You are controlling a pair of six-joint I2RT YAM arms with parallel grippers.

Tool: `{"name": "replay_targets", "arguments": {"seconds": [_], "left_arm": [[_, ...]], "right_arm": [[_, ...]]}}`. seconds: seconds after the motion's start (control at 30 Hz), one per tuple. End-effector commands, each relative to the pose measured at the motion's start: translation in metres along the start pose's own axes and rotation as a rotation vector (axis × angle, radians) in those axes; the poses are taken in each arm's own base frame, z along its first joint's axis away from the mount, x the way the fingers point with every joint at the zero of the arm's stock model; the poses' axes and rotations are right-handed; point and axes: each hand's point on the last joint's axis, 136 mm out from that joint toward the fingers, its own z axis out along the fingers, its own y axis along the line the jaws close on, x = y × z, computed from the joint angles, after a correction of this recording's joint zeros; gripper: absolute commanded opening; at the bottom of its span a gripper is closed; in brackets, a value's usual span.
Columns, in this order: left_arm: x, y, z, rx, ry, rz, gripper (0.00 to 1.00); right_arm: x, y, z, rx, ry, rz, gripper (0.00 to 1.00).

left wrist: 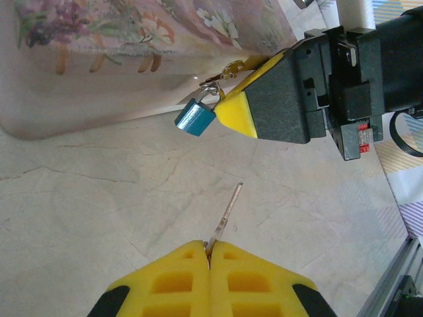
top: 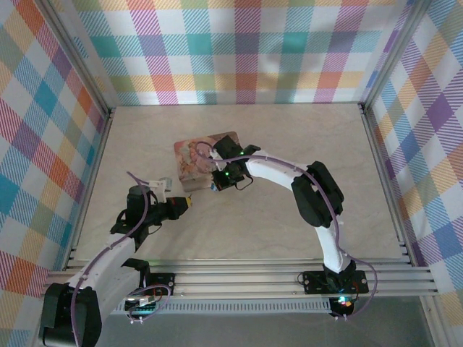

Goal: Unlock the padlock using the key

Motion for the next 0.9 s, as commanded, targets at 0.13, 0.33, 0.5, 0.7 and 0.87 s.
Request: {"name": "replay_targets", "arguments": {"seconds": [0.13, 0.33, 0.5, 0.7, 0.87], "left_arm": [[0.004, 0.001, -0.003, -0.027, -0.004, 0.010, 0.00], [0.005, 0.003, -0.005, -0.045, -0.002, -0.003, 0.00], [0.006, 0.005, -0.006, -0.055, 0.003, -0.005, 0.00], [0.007, 0.007, -0.005, -0.063, 0.006, -0.012, 0.00], [0.007, 0.008, -0.004, -0.070, 0.005, -0.017, 0.00]], "right_arm": [[-0.012, -0.002, -0.017, 0.030, -0.080, 0.025, 0.39], [-0.006, -0.009, -0.019, 0.133, -0.129, 0.189, 0.54], [-0.010, -0.006, -0.013, 0.182, -0.172, 0.208, 0.56], [-0.019, -0.008, -0.002, 0.268, -0.188, 0.207, 0.58], [-0.023, -0.014, 0.006, 0.356, -0.212, 0.208, 0.58]]}}
